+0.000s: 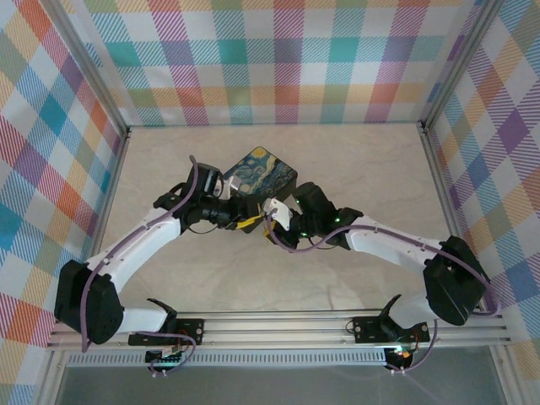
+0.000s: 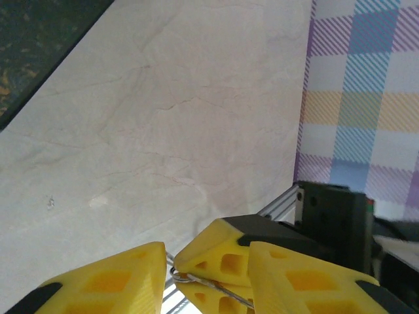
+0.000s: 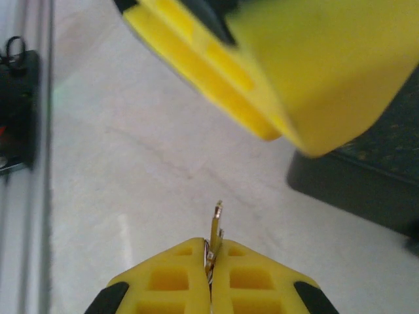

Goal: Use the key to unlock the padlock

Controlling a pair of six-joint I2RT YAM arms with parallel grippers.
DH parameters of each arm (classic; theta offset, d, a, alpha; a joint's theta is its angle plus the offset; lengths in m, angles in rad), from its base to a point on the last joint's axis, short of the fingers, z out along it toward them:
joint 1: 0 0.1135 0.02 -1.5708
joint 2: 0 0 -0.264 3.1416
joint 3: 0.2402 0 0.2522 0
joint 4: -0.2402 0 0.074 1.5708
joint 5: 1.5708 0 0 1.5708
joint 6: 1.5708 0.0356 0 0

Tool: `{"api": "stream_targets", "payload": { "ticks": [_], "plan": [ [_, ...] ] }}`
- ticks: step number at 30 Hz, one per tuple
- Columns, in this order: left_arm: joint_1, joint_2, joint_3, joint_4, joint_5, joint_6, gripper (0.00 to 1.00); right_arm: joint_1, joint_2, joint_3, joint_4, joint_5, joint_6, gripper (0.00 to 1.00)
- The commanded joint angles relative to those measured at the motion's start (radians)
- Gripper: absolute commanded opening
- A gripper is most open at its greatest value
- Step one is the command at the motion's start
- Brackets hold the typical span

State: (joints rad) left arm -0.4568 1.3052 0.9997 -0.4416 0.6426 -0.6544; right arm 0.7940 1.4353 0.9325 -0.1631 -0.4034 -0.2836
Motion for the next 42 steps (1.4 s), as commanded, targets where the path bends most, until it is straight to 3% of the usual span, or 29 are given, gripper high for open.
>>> {"api": "stream_targets", "payload": {
  "ticks": [1, 9, 19, 42],
  "plan": [
    [0.007, -0.049, 0.029, 0.006, 0.054, 0.225, 0.38, -0.023, 0.032, 0.046, -0.148, -0.176, 0.026, 0.0],
    [0.008, -0.01, -0.04, 0.073, 0.21, 0.398, 0.41, -0.079, 0.045, 0.1, -0.176, -0.317, 0.083, 0.0],
    [0.003, 0.037, -0.061, 0.224, 0.248, 0.303, 0.41, -0.101, 0.097, 0.152, -0.197, -0.405, 0.092, 0.0],
    [0.002, -0.11, -0.175, 0.288, 0.22, 0.244, 0.37, -0.124, 0.198, 0.251, -0.271, -0.547, 0.101, 0.0]
  ]
}}
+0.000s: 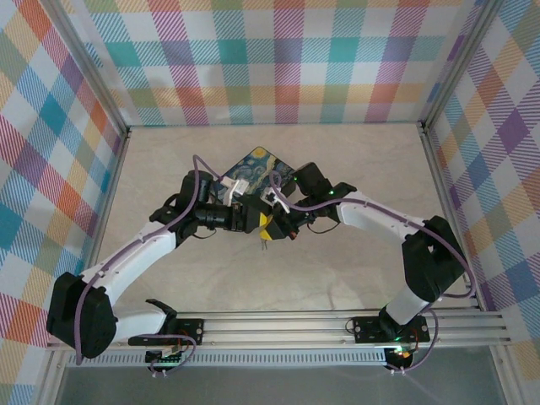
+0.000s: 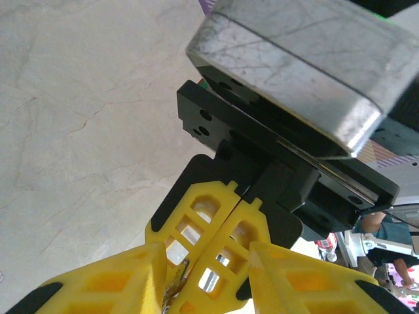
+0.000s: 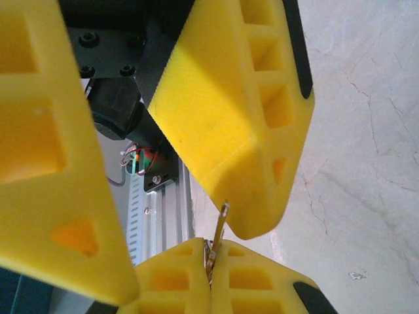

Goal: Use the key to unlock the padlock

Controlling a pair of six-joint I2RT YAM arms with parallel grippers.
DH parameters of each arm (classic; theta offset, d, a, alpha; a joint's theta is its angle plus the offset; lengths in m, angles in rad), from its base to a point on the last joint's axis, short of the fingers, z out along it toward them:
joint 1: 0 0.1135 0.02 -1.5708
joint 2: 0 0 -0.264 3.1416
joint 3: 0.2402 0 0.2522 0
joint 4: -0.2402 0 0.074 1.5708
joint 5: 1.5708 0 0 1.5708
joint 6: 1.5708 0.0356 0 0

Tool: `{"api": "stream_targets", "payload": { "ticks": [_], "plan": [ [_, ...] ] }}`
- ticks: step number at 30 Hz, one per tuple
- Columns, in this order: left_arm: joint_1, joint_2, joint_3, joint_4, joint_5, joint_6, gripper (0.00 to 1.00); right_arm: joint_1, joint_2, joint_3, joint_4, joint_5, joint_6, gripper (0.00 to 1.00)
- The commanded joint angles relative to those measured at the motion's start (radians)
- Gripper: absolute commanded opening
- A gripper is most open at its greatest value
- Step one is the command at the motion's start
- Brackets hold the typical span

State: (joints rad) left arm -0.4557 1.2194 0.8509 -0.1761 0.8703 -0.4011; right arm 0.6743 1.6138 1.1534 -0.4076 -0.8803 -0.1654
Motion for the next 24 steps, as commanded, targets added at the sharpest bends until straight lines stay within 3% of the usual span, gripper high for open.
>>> {"api": "stream_targets", "payload": {
  "ticks": [1, 10, 24],
  "plan": [
    [0.002, -0.021, -0.029, 0.02, -0.014, -0.014, 0.37, -0.004, 0.021, 0.034, -0.029, -0.075, -0.017, 0.0],
    [0.0, -0.013, -0.052, 0.079, -0.01, -0.05, 0.31, -0.004, 0.037, 0.058, -0.059, -0.085, -0.023, 0.0],
    [-0.004, -0.036, -0.092, 0.156, -0.002, -0.089, 0.03, -0.026, 0.049, 0.062, -0.045, -0.148, 0.008, 0.05]
  ]
}}
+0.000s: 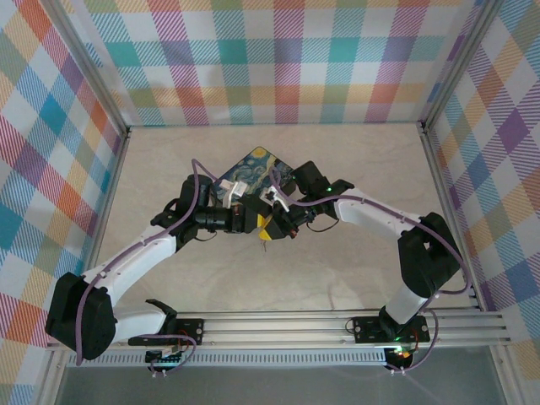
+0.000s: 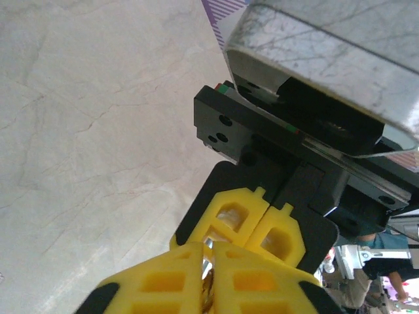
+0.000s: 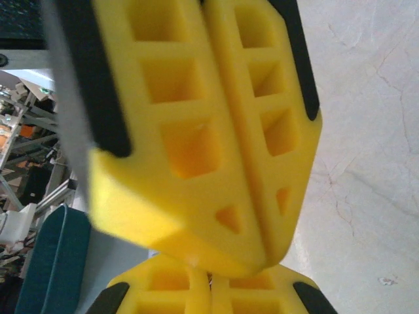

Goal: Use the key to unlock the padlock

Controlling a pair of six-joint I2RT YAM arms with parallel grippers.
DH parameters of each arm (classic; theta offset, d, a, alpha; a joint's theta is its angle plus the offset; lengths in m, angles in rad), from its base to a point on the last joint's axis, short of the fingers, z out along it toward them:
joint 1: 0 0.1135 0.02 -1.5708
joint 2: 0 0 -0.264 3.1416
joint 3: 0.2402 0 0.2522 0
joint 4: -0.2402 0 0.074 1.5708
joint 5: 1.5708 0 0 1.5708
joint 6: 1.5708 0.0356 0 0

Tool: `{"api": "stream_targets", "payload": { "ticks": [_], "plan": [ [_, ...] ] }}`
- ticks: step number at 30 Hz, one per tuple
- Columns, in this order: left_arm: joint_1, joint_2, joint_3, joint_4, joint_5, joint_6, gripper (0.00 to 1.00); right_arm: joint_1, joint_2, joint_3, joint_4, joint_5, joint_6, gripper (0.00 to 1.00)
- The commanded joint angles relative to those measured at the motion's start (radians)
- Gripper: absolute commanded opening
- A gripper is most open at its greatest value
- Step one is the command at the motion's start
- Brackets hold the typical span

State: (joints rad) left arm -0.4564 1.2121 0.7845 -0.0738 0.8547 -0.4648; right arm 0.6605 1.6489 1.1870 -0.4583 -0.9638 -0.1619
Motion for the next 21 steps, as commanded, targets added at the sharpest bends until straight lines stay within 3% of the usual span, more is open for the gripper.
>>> {"api": "stream_targets", "payload": {
  "ticks": [1, 7, 11, 16, 21],
  "plan": [
    [-0.004, -0.033, -0.031, 0.06, 0.011, -0.03, 0.01, -0.017, 0.014, 0.029, 0.007, -0.065, 0.009, 0.06],
    [-0.004, -0.03, -0.028, 0.039, -0.102, -0.073, 0.0, -0.04, 0.012, 0.034, -0.002, -0.06, 0.029, 0.15],
    [-0.001, 0.004, -0.021, 0.04, -0.212, -0.15, 0.0, -0.064, -0.012, 0.002, 0.023, -0.06, 0.056, 0.35],
    [0.002, 0.047, -0.024, 0.088, -0.275, -0.236, 0.0, -0.1, -0.097, -0.107, 0.191, -0.018, 0.222, 0.47],
    [0.002, 0.067, -0.011, 0.115, -0.331, -0.303, 0.0, -0.102, -0.158, -0.199, 0.481, 0.164, 0.588, 0.47]
  ]
}}
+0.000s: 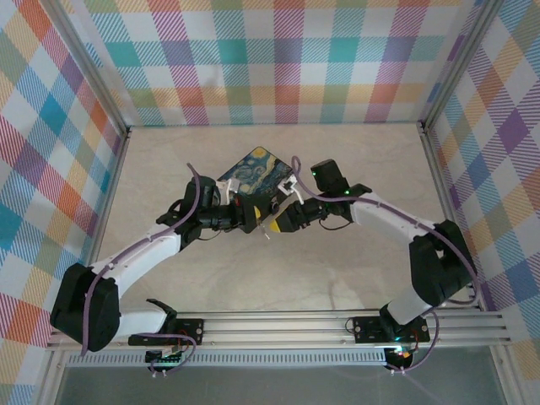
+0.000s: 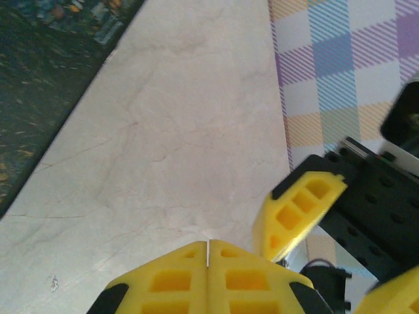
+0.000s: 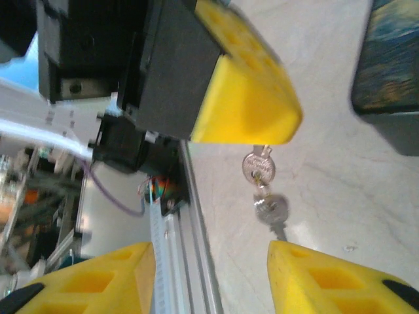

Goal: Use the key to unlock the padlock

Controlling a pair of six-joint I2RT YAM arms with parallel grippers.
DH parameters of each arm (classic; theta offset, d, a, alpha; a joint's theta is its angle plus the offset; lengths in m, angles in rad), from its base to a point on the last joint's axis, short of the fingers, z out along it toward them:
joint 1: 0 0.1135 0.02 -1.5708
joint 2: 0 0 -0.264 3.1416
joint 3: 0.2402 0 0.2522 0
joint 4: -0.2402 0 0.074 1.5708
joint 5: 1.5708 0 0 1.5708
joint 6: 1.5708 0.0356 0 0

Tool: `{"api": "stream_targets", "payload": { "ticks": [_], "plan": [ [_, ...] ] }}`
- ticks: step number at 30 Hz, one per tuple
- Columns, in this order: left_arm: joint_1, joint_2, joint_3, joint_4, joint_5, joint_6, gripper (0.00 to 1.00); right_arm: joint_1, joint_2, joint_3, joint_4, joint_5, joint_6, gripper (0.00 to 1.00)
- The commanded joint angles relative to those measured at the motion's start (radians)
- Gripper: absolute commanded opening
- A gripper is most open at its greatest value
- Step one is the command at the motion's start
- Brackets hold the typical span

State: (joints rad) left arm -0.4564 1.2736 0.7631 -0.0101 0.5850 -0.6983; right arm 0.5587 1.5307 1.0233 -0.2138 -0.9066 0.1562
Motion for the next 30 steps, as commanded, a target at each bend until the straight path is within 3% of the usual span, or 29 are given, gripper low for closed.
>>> {"api": "stream_targets", "payload": {
  "ticks": [1, 6, 11, 25, 30],
  "plan": [
    [0.004, 0.006, 0.012, 0.054, -0.073, -0.083, 0.0, 0.0, -0.04, -0.047, 0.276, 0.145, 0.338, 0.47],
    [0.004, -0.008, 0.021, 0.08, -0.121, -0.131, 0.0, 0.013, -0.022, -0.142, 0.532, 0.26, 0.677, 0.43],
    [0.004, -0.031, 0.021, 0.08, -0.161, -0.142, 0.0, 0.07, -0.013, -0.147, 0.578, 0.336, 0.797, 0.41],
    [0.004, -0.045, 0.028, 0.087, -0.113, -0.148, 0.0, 0.103, 0.022, -0.199, 0.643, 0.429, 0.819, 0.4],
    [0.005, -0.058, 0.037, 0.066, -0.109, -0.131, 0.0, 0.103, 0.05, -0.181, 0.675, 0.38, 0.79, 0.39]
  ]
}}
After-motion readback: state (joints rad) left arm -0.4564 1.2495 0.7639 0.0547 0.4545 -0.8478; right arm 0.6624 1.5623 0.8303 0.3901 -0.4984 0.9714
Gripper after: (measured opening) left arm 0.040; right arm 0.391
